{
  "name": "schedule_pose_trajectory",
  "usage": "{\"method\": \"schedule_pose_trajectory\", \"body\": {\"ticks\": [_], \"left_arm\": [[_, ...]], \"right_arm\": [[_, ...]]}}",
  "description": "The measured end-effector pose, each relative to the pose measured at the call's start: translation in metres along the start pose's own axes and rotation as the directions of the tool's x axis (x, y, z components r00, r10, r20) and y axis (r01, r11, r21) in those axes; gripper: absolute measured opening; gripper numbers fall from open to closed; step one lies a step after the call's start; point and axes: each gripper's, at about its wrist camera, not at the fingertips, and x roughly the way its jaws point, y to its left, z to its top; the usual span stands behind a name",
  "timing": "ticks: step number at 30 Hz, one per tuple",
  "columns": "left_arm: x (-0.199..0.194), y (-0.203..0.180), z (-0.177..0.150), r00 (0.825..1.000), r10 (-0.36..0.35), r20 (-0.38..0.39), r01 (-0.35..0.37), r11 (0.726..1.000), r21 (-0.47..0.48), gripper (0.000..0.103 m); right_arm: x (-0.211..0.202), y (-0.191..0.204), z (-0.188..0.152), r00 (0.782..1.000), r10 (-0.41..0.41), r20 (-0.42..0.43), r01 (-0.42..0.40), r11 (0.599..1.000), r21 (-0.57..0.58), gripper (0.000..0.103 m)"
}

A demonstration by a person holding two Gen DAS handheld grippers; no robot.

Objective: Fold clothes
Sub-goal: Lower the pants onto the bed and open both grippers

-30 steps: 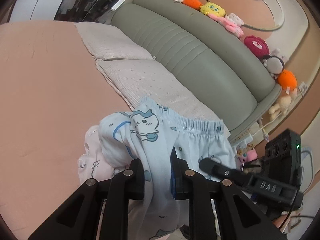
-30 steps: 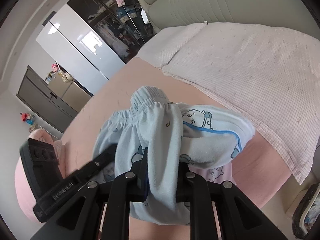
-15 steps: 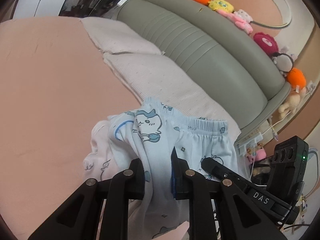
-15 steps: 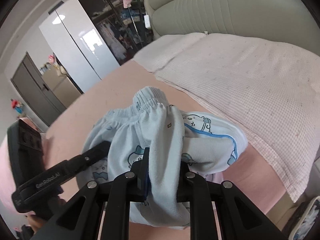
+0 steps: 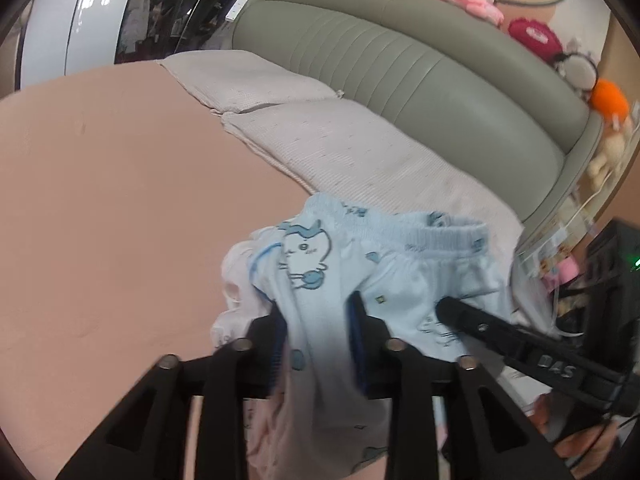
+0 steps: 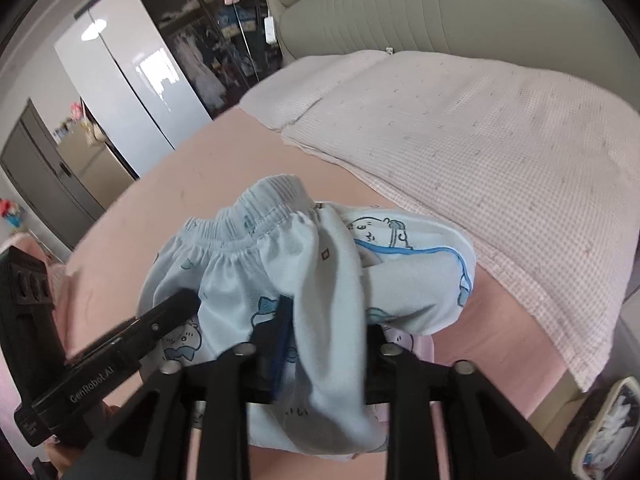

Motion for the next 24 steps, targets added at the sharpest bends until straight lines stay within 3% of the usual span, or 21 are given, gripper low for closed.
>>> {"method": "schedule_pose_trajectory", "body": {"ticks": [1,2,3,6,9,11,18,20,24], "left_arm": [[-0.003,0.001,0.001,1.000,0.023,0.007,-0.023,1.000,-0.013,0.079],[-0.005,0.002,0.003,0.999,0.046,0.014,-0.046,0.999,-0.026,0.083],[-0.008,0.003,0.004,0.997,0.069,0.021,-0.068,0.997,-0.040,0.083],[-0.033,0.000,0.011,0.986,0.120,0.115,-0.113,0.992,-0.061,0.083],[-0.058,-0.008,0.016,0.969,0.152,0.193,-0.139,0.987,-0.079,0.083],[-0.072,-0.012,0.016,0.965,0.155,0.214,-0.136,0.986,-0.102,0.083],[-0.129,-0.035,-0.007,0.958,0.140,0.251,-0.101,0.982,-0.160,0.083],[-0.143,-0.034,-0.014,0.954,0.155,0.256,-0.108,0.976,-0.188,0.083],[-0.154,-0.039,-0.021,0.952,0.184,0.246,-0.151,0.978,-0.147,0.083]], "right_arm": [[0.000,0.002,0.001,1.000,-0.012,-0.007,0.012,1.000,-0.009,0.054],[-0.001,0.004,0.002,1.000,-0.021,-0.013,0.021,1.000,-0.011,0.073],[-0.002,0.005,0.003,0.999,-0.028,-0.019,0.027,1.000,-0.004,0.078],[-0.012,0.009,0.007,0.994,-0.102,-0.028,0.102,0.995,0.017,0.080],[-0.036,0.014,0.016,0.970,-0.242,0.004,0.242,0.970,0.028,0.080],[-0.059,0.015,0.023,0.960,-0.276,0.051,0.274,0.961,0.049,0.082],[-0.120,0.030,0.032,0.970,-0.220,0.102,0.218,0.976,0.031,0.086],[-0.132,0.038,0.028,0.970,-0.212,0.117,0.214,0.977,-0.002,0.087],[-0.154,0.052,0.015,0.975,-0.179,0.129,0.184,0.983,-0.028,0.087]]}}
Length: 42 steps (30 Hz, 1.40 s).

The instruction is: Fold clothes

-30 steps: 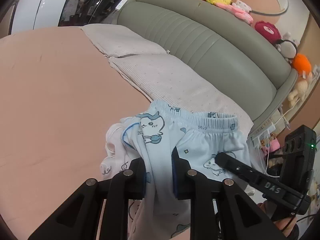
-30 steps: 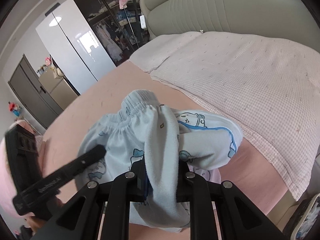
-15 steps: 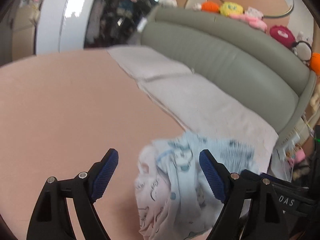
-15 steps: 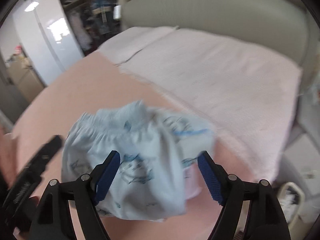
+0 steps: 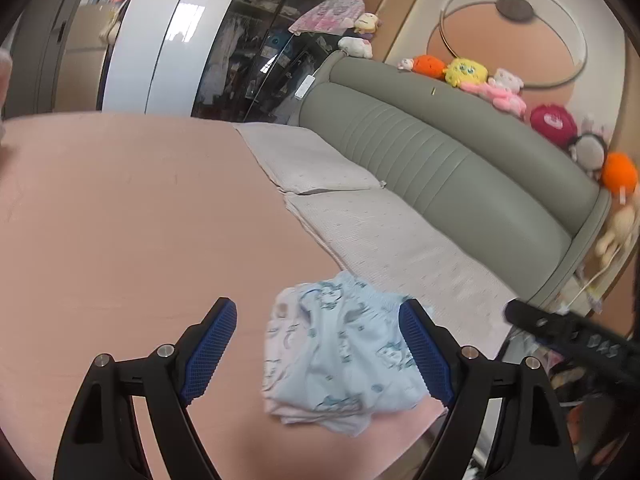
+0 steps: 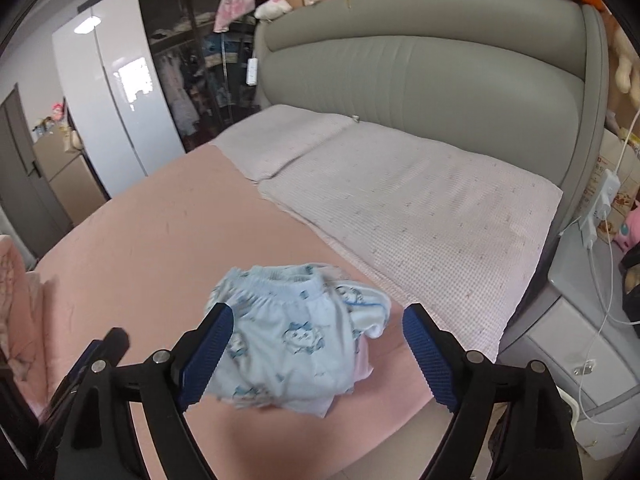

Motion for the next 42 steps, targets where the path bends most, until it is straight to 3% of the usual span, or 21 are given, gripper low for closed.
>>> {"method": "schedule_pose_trajectory", "body": {"ticks": [11,23,30,38,42], "left_arm": [[-0.035,-0.032,-0.011,0.999,0.033,0.017,-0.036,0.979,0.200,0.083],[-0.039,-0.068,-0.036,0.997,0.036,-0.071,-0.010,0.943,0.334,0.083],[-0.043,-0.070,-0.053,0.994,0.031,-0.108,0.004,0.951,0.309,0.083],[-0.045,-0.062,-0.064,0.985,0.073,-0.154,-0.027,0.959,0.283,0.083],[-0.042,-0.065,-0.071,0.973,0.119,-0.196,-0.052,0.947,0.317,0.083]], "right_arm": [[-0.033,0.017,-0.024,0.999,0.019,-0.033,-0.023,0.993,-0.120,0.087],[-0.037,-0.024,-0.067,0.992,-0.011,-0.123,-0.013,0.981,-0.196,0.087],[-0.039,-0.029,-0.075,0.991,0.026,-0.132,-0.052,0.979,-0.198,0.087],[-0.029,-0.037,-0.081,0.987,0.044,-0.156,-0.071,0.983,-0.172,0.087],[-0.029,-0.033,-0.085,0.983,0.046,-0.178,-0.081,0.978,-0.193,0.087]]}}
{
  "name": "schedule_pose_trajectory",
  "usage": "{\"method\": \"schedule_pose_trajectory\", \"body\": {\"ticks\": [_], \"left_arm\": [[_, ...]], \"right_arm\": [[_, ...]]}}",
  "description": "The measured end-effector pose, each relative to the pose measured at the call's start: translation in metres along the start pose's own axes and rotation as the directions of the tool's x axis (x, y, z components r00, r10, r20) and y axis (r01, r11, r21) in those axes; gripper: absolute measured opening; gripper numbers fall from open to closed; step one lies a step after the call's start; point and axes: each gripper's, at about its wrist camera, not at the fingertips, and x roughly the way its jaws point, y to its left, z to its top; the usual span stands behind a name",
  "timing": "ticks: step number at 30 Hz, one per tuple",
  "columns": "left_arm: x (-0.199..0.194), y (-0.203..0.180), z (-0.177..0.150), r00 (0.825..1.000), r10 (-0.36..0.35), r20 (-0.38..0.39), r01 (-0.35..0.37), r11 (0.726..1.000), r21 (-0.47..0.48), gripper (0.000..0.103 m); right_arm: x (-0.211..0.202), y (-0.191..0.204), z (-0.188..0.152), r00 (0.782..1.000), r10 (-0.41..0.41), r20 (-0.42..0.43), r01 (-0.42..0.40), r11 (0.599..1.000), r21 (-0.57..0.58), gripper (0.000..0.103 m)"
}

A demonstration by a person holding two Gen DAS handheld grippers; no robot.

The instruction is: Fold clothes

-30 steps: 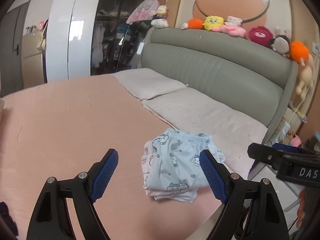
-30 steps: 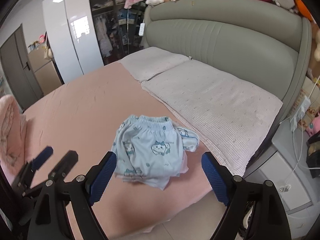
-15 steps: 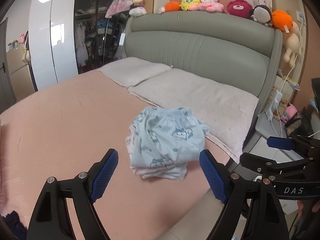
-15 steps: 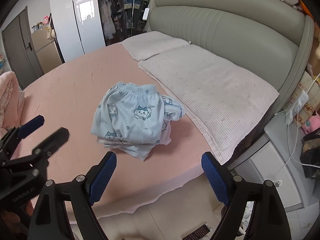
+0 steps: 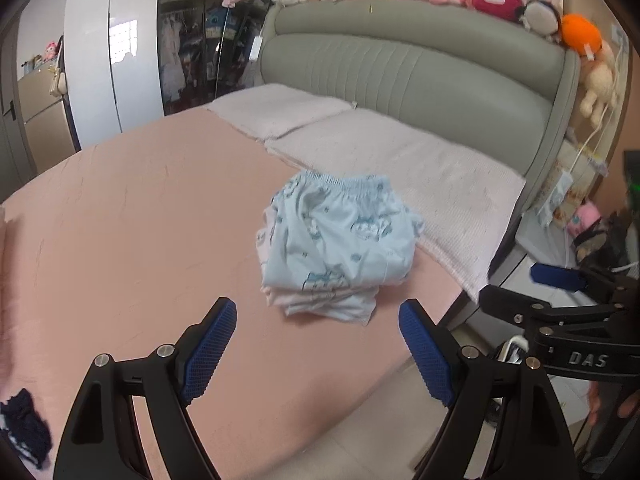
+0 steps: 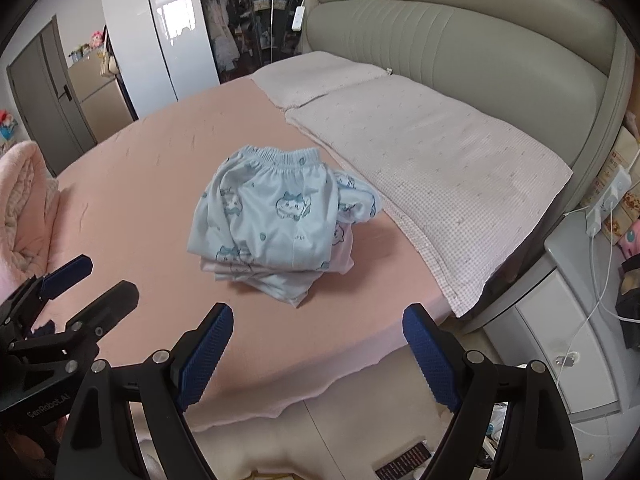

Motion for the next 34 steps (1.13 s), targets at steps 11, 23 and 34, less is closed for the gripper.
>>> {"method": "schedule_pose_trajectory", "body": {"ticks": [11,23,34], "left_arm": [[0.003,-0.004,-0.012,0.996,0.001,-0.088,0.004,0.999,0.049,0.083],[-0.014,0.003,-0.009,0.999,-0.015,-0.028,0.016,0.999,0.031,0.083],[-0.026,0.014,-0.005,0.999,-0.029,0.023,0.029,1.000,-0.007,0.083]], "right_arm": [[-0.027,0.017,-0.004,0.999,0.040,0.027,-0.038,0.997,-0.063,0.087],[-0.025,0.023,-0.005,0.999,0.029,0.015,-0.028,0.996,-0.080,0.087],[-0.026,0.027,-0.005,1.000,0.020,0.018,-0.018,0.996,-0.086,0.087]]}}
